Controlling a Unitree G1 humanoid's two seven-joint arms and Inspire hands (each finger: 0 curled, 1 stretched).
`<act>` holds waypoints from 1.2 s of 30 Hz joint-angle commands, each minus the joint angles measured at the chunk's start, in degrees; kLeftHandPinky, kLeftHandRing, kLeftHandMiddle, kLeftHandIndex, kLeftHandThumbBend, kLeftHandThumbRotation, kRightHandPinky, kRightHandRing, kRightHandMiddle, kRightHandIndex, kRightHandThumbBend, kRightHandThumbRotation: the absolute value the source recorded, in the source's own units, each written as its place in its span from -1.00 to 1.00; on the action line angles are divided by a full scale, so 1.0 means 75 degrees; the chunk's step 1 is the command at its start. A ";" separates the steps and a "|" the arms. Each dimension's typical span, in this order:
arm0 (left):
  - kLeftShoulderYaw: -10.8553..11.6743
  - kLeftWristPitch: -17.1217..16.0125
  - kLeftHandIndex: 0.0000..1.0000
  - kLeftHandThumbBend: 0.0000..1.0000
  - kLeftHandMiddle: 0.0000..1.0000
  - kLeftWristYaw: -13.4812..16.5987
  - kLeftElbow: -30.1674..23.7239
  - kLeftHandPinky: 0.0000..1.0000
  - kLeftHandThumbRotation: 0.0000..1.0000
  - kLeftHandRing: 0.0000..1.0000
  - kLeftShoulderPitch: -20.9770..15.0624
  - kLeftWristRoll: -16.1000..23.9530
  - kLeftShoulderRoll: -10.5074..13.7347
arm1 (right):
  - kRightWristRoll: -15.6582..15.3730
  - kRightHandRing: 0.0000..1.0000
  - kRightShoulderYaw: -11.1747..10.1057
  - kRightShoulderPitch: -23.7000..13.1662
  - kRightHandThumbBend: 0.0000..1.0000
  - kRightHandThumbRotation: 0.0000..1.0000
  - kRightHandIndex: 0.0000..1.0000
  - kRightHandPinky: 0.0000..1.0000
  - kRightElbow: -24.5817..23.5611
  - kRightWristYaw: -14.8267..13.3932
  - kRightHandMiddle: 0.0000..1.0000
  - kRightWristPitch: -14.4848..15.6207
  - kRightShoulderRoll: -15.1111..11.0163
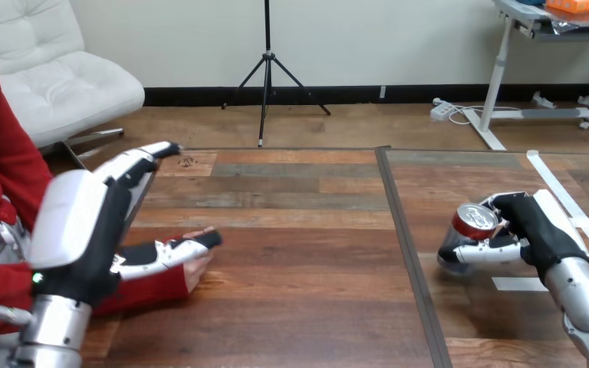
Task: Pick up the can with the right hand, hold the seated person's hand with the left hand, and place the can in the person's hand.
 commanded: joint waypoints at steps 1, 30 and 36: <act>-0.0382 0.0216 0.55 0.88 0.59 0.0276 0.0265 0.32 -0.29 0.49 -0.0623 0.0148 0.0335 | 0.0184 -0.37 -0.0114 -0.0799 0.67 -1.00 -0.09 -0.46 -0.0405 -0.0134 -0.22 -0.0231 -0.0086; -0.1817 0.1211 0.56 0.91 0.57 0.0897 0.2351 0.40 -0.22 0.50 -0.1794 0.0792 0.1426 | 0.0411 -0.37 -0.0197 -0.0789 0.69 -1.00 -0.10 -0.46 -0.0395 -0.0026 -0.25 -0.0195 -0.0097; -0.2051 0.1319 0.58 0.90 0.59 0.0671 0.2654 0.42 -0.22 0.52 -0.1965 0.0630 0.1534 | 0.0424 -0.43 -0.0161 -0.0786 0.70 -1.00 -0.10 -0.52 -0.0411 -0.0084 -0.29 -0.0178 -0.0105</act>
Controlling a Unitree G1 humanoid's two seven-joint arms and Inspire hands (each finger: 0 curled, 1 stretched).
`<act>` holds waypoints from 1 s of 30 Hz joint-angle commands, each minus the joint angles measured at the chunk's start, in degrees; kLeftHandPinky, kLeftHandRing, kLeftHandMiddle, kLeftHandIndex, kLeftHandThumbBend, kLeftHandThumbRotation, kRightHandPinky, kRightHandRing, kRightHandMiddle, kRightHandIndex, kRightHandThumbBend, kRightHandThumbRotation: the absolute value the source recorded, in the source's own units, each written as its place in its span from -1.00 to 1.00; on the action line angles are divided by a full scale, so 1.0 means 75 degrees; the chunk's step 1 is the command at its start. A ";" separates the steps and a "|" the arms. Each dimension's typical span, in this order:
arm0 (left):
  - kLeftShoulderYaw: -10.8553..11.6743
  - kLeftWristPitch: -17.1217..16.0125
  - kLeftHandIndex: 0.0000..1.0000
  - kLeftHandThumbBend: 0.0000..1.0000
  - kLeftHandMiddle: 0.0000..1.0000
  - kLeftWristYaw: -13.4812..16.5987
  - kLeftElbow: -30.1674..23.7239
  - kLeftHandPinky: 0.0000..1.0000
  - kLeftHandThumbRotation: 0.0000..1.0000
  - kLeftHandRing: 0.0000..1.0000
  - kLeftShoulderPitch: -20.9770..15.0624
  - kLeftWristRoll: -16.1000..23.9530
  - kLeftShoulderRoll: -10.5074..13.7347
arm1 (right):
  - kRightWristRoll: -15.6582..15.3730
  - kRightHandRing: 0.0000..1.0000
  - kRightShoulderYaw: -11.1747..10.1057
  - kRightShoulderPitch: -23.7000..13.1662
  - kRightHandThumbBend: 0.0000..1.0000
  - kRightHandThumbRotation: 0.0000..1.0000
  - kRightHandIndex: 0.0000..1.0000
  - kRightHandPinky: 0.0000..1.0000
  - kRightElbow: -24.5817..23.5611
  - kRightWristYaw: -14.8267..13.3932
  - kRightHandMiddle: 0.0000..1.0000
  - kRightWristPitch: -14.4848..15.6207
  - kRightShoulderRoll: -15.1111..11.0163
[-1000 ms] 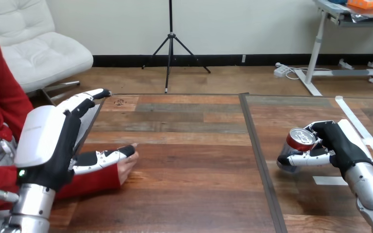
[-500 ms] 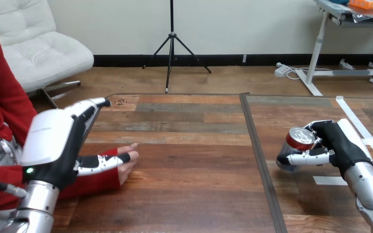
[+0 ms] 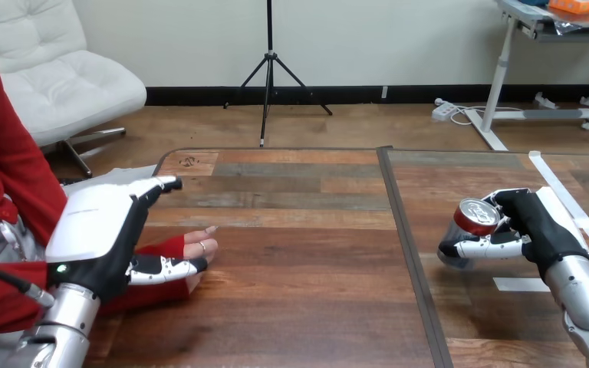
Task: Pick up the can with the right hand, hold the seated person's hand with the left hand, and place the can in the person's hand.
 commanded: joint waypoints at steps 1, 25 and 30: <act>-0.0238 0.0094 0.59 0.91 0.59 -0.0122 0.0267 0.43 -0.23 0.52 -0.0699 -0.0147 0.0325 | 0.0159 -0.44 -0.0143 -0.0781 0.70 -1.00 -0.10 -0.54 -0.0397 -0.0094 -0.29 -0.0176 -0.0118; -0.0791 0.0532 0.57 0.92 0.59 -0.0810 0.0686 0.45 -0.42 0.54 -0.1117 -0.0432 0.0613 | 0.0190 -0.41 -0.0159 -0.0806 0.69 -1.00 -0.10 -0.50 -0.0403 -0.0050 -0.28 -0.0159 -0.0143; -0.0852 0.0737 0.57 0.92 0.60 -0.1007 0.0687 0.47 -0.44 0.56 -0.1172 -0.0484 0.0640 | 0.0172 -0.46 -0.0146 -0.0815 0.70 -1.00 -0.10 -0.55 -0.0405 -0.0087 -0.31 -0.0121 -0.0144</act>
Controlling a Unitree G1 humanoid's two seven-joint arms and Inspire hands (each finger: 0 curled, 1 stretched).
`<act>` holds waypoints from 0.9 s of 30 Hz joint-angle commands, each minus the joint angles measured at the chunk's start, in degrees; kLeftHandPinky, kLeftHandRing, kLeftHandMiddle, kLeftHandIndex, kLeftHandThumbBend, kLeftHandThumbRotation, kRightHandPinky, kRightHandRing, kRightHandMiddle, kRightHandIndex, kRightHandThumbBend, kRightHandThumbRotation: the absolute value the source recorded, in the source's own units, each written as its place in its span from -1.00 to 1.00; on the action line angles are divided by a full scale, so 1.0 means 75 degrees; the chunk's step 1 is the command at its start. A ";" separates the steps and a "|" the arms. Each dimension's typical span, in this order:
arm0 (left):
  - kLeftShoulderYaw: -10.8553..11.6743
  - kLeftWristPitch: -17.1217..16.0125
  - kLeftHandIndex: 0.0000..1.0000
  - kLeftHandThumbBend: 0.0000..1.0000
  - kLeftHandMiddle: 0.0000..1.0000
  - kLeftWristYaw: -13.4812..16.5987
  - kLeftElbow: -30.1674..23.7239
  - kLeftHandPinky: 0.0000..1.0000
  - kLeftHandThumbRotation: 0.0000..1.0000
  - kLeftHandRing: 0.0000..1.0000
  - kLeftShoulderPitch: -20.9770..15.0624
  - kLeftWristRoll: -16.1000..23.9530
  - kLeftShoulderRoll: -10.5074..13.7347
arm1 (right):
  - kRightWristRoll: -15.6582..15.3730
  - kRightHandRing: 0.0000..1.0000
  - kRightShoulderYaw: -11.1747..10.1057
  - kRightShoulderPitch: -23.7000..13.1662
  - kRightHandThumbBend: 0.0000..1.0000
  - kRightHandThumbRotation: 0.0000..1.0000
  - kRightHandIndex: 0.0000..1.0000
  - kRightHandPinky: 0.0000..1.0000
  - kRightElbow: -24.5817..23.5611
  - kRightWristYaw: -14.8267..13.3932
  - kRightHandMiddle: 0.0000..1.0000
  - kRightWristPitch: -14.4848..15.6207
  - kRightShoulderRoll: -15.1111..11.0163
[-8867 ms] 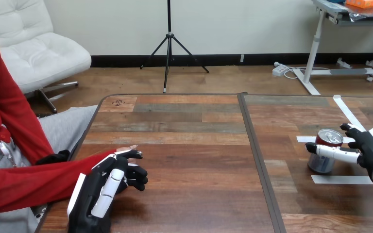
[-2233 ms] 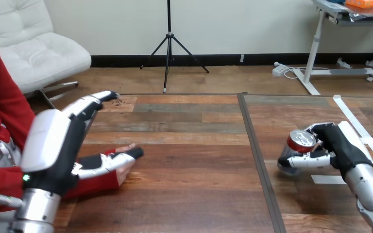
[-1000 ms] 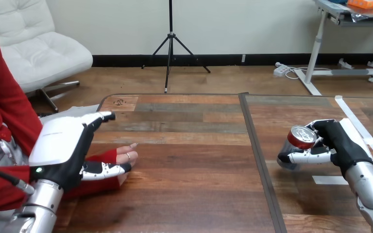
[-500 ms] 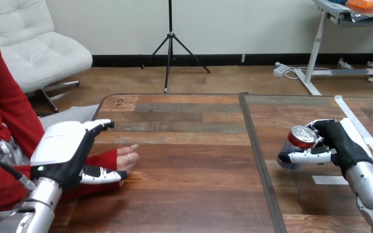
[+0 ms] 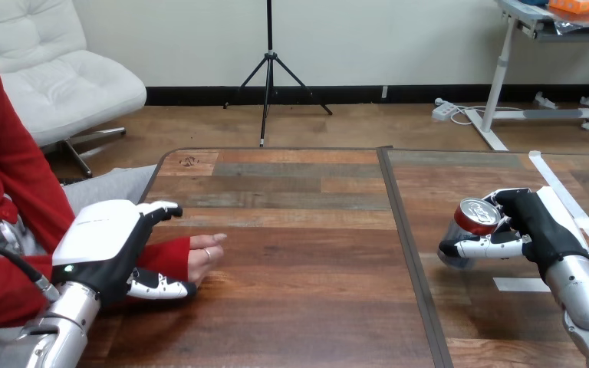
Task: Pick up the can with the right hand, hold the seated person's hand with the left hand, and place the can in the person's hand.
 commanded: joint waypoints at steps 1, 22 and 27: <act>-0.0059 0.0264 0.57 0.92 0.60 -0.0278 -0.0078 0.47 -0.44 0.56 -0.0674 -0.0192 0.0242 | 0.0157 -0.47 -0.0142 -0.0816 0.70 -1.00 -0.10 -0.56 -0.0403 -0.0094 -0.32 -0.0114 -0.0144; -0.0063 0.0742 0.60 0.90 0.62 -0.1128 -0.0184 0.49 -0.55 0.58 -0.0831 -0.0490 0.0358 | 0.0223 -0.46 -0.0189 -0.0796 0.69 -1.00 -0.09 -0.55 -0.0385 -0.0025 -0.31 -0.0154 -0.0146; -0.0093 0.0984 0.61 0.89 0.63 -0.1384 -0.0262 0.50 -0.56 0.59 -0.0872 -0.0464 0.0371 | 0.0239 -0.43 -0.0199 -0.0799 0.68 -1.00 -0.09 -0.53 -0.0386 -0.0013 -0.29 -0.0142 -0.0140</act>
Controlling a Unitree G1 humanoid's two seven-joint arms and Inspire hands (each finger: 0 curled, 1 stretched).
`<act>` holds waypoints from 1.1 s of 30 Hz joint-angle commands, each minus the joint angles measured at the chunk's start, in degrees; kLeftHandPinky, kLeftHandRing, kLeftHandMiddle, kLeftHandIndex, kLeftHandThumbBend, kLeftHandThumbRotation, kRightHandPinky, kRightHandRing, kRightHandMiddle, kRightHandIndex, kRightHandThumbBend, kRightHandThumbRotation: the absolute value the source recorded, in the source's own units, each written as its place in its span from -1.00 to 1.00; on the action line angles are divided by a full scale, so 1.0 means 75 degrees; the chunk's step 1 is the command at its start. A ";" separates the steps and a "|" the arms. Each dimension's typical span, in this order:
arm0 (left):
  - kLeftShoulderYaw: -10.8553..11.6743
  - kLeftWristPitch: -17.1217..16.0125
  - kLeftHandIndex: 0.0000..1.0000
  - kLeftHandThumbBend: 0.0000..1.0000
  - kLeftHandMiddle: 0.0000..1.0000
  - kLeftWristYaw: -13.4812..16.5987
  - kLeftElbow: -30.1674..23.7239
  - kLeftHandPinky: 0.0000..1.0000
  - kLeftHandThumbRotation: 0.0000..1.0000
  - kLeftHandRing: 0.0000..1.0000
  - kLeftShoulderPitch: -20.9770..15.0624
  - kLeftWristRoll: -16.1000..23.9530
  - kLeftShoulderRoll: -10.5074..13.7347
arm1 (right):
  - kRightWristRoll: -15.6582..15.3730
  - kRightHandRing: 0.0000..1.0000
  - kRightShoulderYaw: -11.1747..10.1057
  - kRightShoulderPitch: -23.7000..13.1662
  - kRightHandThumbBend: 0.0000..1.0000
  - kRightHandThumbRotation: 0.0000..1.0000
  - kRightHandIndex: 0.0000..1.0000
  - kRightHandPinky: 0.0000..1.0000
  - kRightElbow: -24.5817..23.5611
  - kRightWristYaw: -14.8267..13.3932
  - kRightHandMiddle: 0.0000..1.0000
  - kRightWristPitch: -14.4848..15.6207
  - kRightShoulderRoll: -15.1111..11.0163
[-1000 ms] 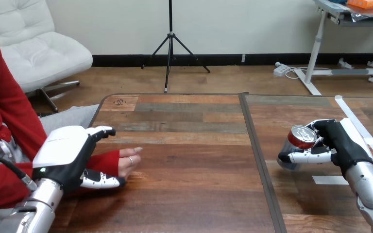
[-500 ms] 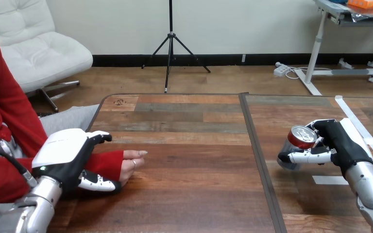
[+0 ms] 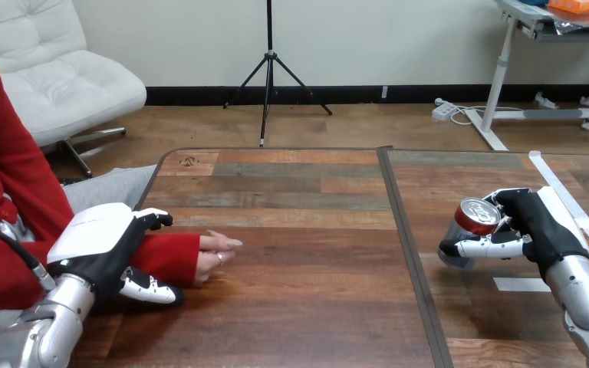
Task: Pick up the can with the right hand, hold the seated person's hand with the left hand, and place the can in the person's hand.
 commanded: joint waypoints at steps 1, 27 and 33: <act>-0.0076 0.0240 0.61 0.89 0.63 -0.0226 -0.0263 0.50 -0.56 0.59 -0.0603 -0.0100 0.0286 | 0.0212 -0.42 -0.0183 -0.0798 0.68 -1.00 -0.09 -0.53 -0.0386 -0.0031 -0.29 -0.0150 -0.0139; -0.0087 0.0740 0.50 0.76 0.52 -0.0713 -0.0424 0.37 -0.89 0.48 -0.0713 -0.0151 0.0264 | 0.0238 -0.33 -0.0217 -0.0791 0.68 -1.00 -0.09 -0.42 -0.0367 -0.0012 -0.21 -0.0164 -0.0125; -0.0120 0.0818 0.45 0.74 0.48 -0.0725 -0.0424 0.29 -0.96 0.43 -0.0747 -0.0118 0.0247 | 0.0276 -0.29 -0.0228 -0.0791 0.68 -1.00 -0.09 -0.38 -0.0369 0.0008 -0.18 -0.0159 -0.0119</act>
